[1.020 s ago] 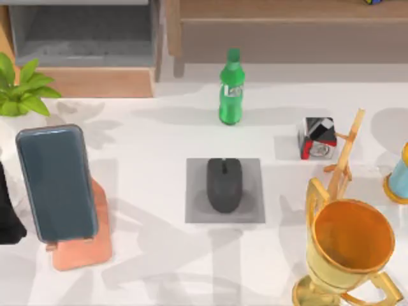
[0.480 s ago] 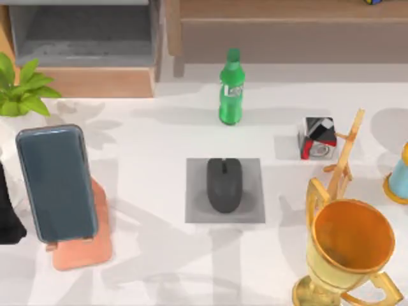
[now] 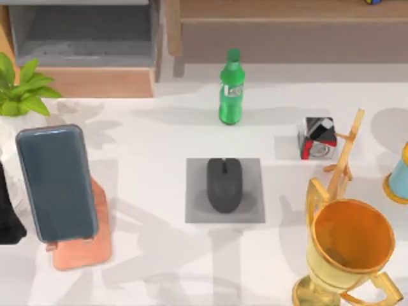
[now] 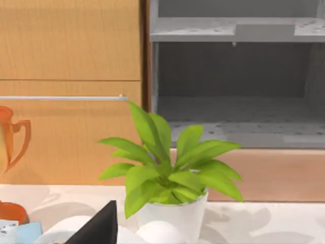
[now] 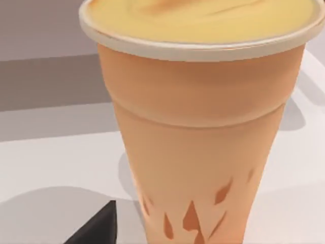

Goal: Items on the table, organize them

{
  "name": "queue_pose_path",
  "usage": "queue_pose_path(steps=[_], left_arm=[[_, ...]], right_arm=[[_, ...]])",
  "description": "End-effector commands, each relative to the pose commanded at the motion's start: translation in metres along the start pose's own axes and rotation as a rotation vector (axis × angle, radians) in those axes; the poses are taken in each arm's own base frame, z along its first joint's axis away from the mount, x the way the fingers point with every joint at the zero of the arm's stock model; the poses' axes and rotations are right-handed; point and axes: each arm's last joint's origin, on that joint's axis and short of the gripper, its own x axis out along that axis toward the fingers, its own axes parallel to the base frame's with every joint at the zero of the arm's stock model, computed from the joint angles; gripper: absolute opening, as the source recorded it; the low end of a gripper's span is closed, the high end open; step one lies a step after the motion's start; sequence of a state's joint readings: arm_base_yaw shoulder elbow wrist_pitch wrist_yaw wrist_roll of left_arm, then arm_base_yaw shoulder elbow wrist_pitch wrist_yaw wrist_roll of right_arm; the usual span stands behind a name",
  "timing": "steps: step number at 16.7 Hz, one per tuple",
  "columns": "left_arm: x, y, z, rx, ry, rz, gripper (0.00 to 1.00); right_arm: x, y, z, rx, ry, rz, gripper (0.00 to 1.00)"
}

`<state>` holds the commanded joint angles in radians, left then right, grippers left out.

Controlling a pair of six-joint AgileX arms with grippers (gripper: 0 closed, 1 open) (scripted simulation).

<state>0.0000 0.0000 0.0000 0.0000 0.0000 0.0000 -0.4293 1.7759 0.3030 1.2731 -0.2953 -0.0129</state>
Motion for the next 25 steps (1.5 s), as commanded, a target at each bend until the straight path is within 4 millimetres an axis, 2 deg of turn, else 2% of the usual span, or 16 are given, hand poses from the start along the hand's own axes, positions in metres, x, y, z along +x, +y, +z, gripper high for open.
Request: queue_pose_path(steps=[4,7,15,21,25], left_arm=[[0.0,0.0,0.0,0.0,0.0,0.0,1.0],[0.0,0.0,0.0,0.0,0.0,0.0,1.0],[0.0,0.0,0.0,0.0,0.0,0.0,1.0],[0.0,0.0,0.0,0.0,0.0,0.0,1.0],[0.0,0.0,0.0,0.0,0.0,0.0,1.0]], right_arm=[[0.04,-0.005,-0.018,-0.026,-0.097,0.052,1.0],[0.058,-0.001,-0.025,-0.047,-0.169,0.088,1.0],[0.063,-0.001,-0.027,-0.054,-0.193,0.093,1.0],[0.091,0.003,-0.022,-0.054,-0.195,0.098,1.0],[0.093,0.003,-0.022,-0.054,-0.195,0.098,1.0]])
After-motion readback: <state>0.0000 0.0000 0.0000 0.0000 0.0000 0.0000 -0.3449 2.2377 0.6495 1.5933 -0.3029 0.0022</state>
